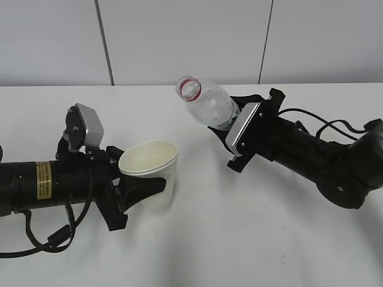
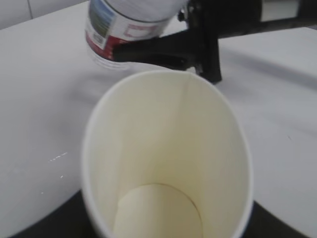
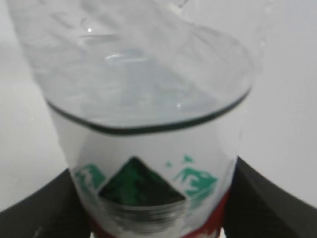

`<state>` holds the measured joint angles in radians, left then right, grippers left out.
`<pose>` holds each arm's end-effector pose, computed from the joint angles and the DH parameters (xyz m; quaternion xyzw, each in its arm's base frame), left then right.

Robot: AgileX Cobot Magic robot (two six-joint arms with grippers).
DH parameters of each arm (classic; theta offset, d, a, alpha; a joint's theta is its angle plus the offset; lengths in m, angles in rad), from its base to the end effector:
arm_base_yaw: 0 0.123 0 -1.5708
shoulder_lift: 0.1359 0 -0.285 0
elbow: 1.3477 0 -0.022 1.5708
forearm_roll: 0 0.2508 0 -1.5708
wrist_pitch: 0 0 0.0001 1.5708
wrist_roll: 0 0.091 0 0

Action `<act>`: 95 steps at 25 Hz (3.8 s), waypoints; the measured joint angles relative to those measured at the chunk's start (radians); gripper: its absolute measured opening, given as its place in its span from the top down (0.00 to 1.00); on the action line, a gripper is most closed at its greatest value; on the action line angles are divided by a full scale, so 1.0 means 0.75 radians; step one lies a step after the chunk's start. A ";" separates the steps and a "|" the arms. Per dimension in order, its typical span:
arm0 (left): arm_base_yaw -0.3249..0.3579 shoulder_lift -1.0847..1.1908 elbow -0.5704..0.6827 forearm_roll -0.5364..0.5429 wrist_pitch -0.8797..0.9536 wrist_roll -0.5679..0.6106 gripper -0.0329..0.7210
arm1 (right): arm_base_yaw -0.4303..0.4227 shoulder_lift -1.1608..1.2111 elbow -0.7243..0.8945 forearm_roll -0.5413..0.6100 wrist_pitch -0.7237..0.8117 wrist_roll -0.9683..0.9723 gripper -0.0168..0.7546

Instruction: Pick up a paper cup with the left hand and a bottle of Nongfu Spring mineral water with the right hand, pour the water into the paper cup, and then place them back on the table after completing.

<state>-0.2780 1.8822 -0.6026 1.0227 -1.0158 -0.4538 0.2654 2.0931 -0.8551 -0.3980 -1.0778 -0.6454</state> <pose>0.2622 -0.1434 0.1253 0.4042 0.7068 -0.3435 0.4680 0.3602 0.1301 0.1191 -0.4838 0.5625 -0.0633 0.6674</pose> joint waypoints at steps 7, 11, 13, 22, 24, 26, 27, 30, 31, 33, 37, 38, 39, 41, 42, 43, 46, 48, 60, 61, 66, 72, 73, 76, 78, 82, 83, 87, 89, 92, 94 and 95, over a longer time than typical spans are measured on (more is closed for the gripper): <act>0.000 0.000 -0.001 0.032 -0.044 -0.007 0.51 | 0.000 0.000 -0.025 0.034 0.000 -0.216 0.35; 0.000 0.000 -0.003 0.063 -0.045 -0.007 0.51 | 0.000 0.000 -0.025 0.034 0.000 -0.330 0.35; 0.000 0.000 -0.009 0.081 -0.045 -0.007 0.51 | 0.000 0.000 -0.025 0.036 0.000 -0.377 0.35; 0.000 0.000 -0.011 0.097 0.009 -0.010 0.51 | 0.000 0.000 -0.043 0.042 0.000 -0.494 0.35; 0.000 0.000 -0.011 0.098 0.009 -0.010 0.51 | 0.000 0.000 -0.052 0.042 0.000 -0.518 0.35; 0.000 0.000 -0.011 0.099 0.009 -0.010 0.51 | 0.000 0.000 -0.055 0.042 0.000 -0.543 0.35; 0.000 0.000 -0.011 0.100 0.009 -0.010 0.51 | 0.000 0.000 -0.055 0.042 0.000 -0.562 0.35; 0.000 0.000 -0.011 0.100 0.009 -0.011 0.51 | 0.000 0.000 -0.057 0.020 0.000 -0.606 0.35; 0.000 0.000 -0.011 0.100 0.009 -0.011 0.51 | 0.000 0.000 -0.060 0.009 0.000 -0.615 0.35; 0.000 0.000 -0.011 0.097 0.009 -0.011 0.51 | 0.000 0.000 -0.066 -0.009 0.000 -0.627 0.36; 0.000 0.000 -0.011 0.094 0.009 -0.011 0.51 | 0.000 0.000 -0.069 -0.015 0.000 -0.659 0.36; 0.000 0.000 -0.011 0.094 0.009 -0.011 0.51 | 0.000 0.000 -0.074 -0.018 0.000 -0.666 0.36; 0.000 0.000 -0.011 0.094 0.009 -0.011 0.51 | 0.000 0.000 -0.082 -0.020 0.000 -0.668 0.36; 0.000 0.000 -0.011 0.094 0.009 -0.011 0.51 | 0.000 0.000 -0.103 -0.020 0.000 -0.671 0.36; 0.000 0.000 -0.011 0.093 0.009 -0.011 0.51 | 0.000 0.000 -0.113 -0.020 0.000 -0.672 0.36; 0.000 0.000 -0.011 0.092 0.009 -0.011 0.51 | 0.000 0.000 -0.121 -0.020 0.000 -0.677 0.36; 0.000 0.000 -0.011 0.090 0.009 -0.011 0.51 | 0.000 0.000 -0.148 -0.020 0.000 -0.689 0.36; 0.000 0.000 -0.011 0.088 0.009 -0.011 0.51 | 0.000 0.000 -0.158 -0.022 0.000 -0.700 0.36; 0.000 0.000 -0.011 0.083 -0.010 -0.011 0.51 | 0.000 0.000 -0.211 -0.079 0.000 -0.789 0.36; 0.000 0.000 -0.011 0.083 -0.010 -0.011 0.51 | 0.000 0.000 -0.214 -0.079 0.000 -0.799 0.36; 0.000 0.000 -0.011 0.085 -0.010 -0.011 0.51 | 0.000 0.000 -0.229 -0.082 0.000 -0.818 0.36; 0.000 0.000 -0.011 0.090 -0.010 -0.011 0.51 | 0.000 0.000 -0.237 -0.085 0.000 -0.862 0.36; 0.000 0.000 -0.011 0.091 -0.010 -0.011 0.51 | 0.000 0.000 -0.239 -0.085 0.000 -0.872 0.36; 0.000 0.000 -0.011 0.091 -0.010 -0.011 0.51 | 0.000 0.000 -0.240 -0.085 0.000 -0.886 0.36; 0.000 0.000 -0.011 0.091 -0.010 -0.011 0.51 | 0.000 0.000 -0.242 -0.085 0.000 -0.886 0.36; 0.000 0.000 -0.011 0.091 -0.010 -0.011 0.51 | 0.000 0.000 -0.242 -0.085 0.000 -0.893 0.36; 0.000 0.000 -0.011 0.091 -0.010 -0.011 0.51 | 0.000 0.000 -0.242 -0.085 0.000 -0.899 0.36; 0.000 0.000 -0.011 0.092 -0.010 -0.011 0.51 | 0.000 0.000 -0.242 -0.085 0.000 -0.922 0.36; 0.000 0.000 -0.011 0.092 -0.010 -0.011 0.51 | 0.000 0.000 -0.242 -0.085 0.000 -0.925 0.36; 0.000 0.000 -0.011 0.092 -0.009 -0.011 0.51 | 0.000 0.000 -0.242 -0.085 0.000 -0.939 0.36; 0.000 0.000 -0.011 0.092 -0.009 -0.011 0.51 | 0.000 0.000 -0.242 -0.085 -0.002 -0.945 0.36; 0.000 0.000 -0.011 0.092 -0.009 -0.011 0.51 | 0.000 0.000 -0.242 -0.085 -0.002 -0.948 0.36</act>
<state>-0.2780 1.8822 -0.6110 1.0919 -1.0225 -0.4622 0.2654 2.0931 -1.0370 -0.4619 -1.0796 -1.3564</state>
